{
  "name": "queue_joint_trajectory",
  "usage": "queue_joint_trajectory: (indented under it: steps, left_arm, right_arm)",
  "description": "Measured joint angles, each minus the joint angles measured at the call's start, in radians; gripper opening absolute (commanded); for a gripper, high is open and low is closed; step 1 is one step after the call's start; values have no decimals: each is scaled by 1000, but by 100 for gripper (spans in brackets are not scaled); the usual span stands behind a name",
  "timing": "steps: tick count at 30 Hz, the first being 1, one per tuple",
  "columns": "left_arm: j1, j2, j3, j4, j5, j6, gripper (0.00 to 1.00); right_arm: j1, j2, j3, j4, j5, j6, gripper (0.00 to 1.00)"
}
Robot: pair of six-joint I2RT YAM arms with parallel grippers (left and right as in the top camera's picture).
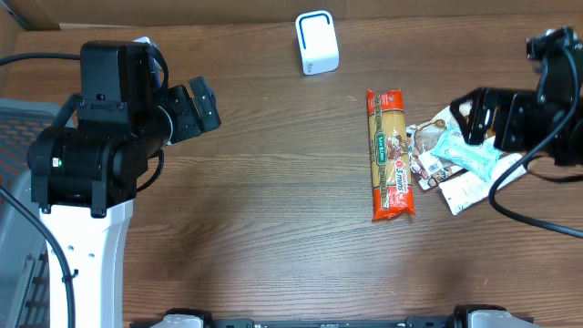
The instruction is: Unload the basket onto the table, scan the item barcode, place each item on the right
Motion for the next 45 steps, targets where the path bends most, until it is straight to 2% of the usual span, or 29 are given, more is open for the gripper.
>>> queue_joint_trajectory:
  steps: [4,6,7,8,15,20,24,28,34,45]
  left_arm:
    - [0,0,0,0,0,0,100]
    - [0,0,0,-1,0,0,100]
    - [0,0,0,0,0,0,100]
    - [0,0,0,0,0,0,100]
    - [0,0,1,0,0,0,100]
    - [0,0,2,-1,0,0,100]
    - [0,0,2,-1,0,0,99]
    - [0,2,2,0,0,0,100]
    - [0,2,2,0,0,0,99]
    - [0,2,2,0,0,0,100]
  right_arm:
    - [0,-37,-104,256,7,-64,100]
    - [0,-85,-207,360,8,-91,100]
    - [0,-136,-302,467,13,-106,100]
    - [0,-161,-343,491,14,-113,100]
    - [29,-591,-960,1048,55,-141,100]
    - [55,-969,-1503,1409,101,-151,100]
    - [55,-1227,-1837,1476,109,-153,100]
    - [55,-1340,-1972,1477,109,-153,100]
    - [60,-1382,-2069,1499,100,-152,100]
    - [67,-1383,-2071,1511,97,-129,100]
